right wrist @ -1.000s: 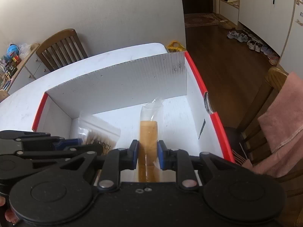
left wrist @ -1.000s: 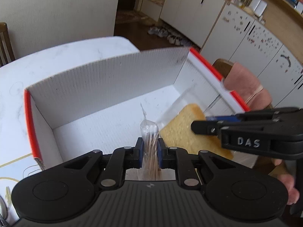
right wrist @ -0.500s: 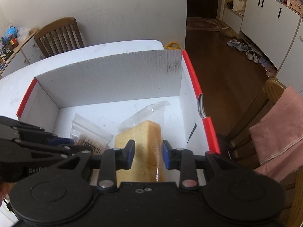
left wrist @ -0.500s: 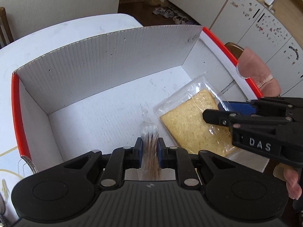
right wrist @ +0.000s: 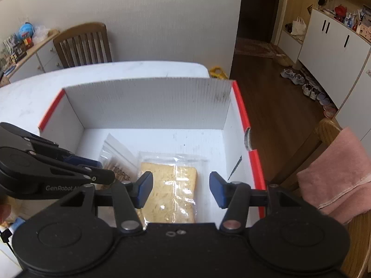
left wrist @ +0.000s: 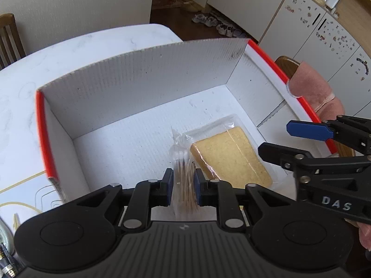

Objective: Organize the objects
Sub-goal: 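Open both tools to drop the swab bag and bread bag into the box, then move both tools back over the remaining items on the table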

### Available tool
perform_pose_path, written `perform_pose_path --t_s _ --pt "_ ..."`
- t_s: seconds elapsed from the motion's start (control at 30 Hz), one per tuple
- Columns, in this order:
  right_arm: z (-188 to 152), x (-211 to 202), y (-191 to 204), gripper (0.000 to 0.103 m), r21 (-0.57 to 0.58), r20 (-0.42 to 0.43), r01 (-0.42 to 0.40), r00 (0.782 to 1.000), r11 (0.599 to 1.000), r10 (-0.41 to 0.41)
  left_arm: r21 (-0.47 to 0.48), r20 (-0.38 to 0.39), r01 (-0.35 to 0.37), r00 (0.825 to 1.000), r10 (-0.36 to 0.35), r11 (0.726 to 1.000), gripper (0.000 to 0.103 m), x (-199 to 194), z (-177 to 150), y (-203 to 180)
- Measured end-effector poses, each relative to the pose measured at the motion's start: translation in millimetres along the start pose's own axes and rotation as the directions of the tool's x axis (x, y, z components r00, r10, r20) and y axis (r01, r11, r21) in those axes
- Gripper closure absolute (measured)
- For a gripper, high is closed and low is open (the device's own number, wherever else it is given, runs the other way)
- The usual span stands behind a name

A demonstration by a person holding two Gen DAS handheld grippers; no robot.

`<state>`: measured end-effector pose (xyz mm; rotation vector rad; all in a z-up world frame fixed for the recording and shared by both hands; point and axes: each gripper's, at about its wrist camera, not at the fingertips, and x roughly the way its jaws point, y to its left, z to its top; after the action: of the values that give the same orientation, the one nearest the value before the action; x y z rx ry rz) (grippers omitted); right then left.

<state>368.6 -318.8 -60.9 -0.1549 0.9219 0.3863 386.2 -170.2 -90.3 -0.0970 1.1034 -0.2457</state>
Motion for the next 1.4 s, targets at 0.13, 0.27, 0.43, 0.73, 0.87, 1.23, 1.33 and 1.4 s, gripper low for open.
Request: perform_pose_path --t_s 0.13,0.27,0.43,0.73,0.87,1.23,1.33,1.4 --pt "-1.1 -15.5 1.3 0.05 0.007 0.026 -0.005 1.0 1.0 0.005 0.003 0.031 -0.001 1.0 0.001 1.0 0.085 -14.5 -3.0 1.6" --pt "-4.2 -30.0 4.2 0.05 0.019 0.046 -0.008 0.999 1.0 0.008 0.018 0.065 0.001 0.998 -0.002 1.0 0.086 -31.7 -9.3 1.3" --pt "-9.1 -50.2 12.6 0.05 0.03 0.072 -0.024 0.997 0.999 0.022 0.05 0.118 0.025 0.993 -0.03 0.998 0.086 -58.8 -21.6 -0.2" --pt "-22.3 -86.2 49.3 0.05 0.021 0.137 -0.044 0.99 0.999 0.041 0.113 0.248 0.032 0.967 -0.059 0.993 0.085 -118.7 -53.6 3.0" --pt "-29.0 -97.2 73.8 0.049 0.009 0.162 -0.054 0.985 0.998 0.052 0.122 0.309 0.001 0.95 -0.039 0.993 0.085 -143.6 -68.9 14.1" --pt "-45.7 -113.2 158.9 0.032 -0.066 0.206 -0.074 0.975 0.995 0.086 0.054 0.363 -0.018 0.932 -0.002 0.998 0.077 -191.9 -120.2 83.4" --pt "-49.5 -115.4 180.8 0.029 -0.085 0.21 -0.079 0.973 0.993 0.095 0.04 0.383 -0.027 0.924 0.01 0.999 0.049 -203.1 -135.6 101.1" --pt "-52.1 -116.2 194.8 0.028 -0.094 0.211 -0.074 0.973 0.993 0.093 0.041 0.404 -0.047 0.915 0.026 0.998 0.04 -212.3 -145.3 110.9"
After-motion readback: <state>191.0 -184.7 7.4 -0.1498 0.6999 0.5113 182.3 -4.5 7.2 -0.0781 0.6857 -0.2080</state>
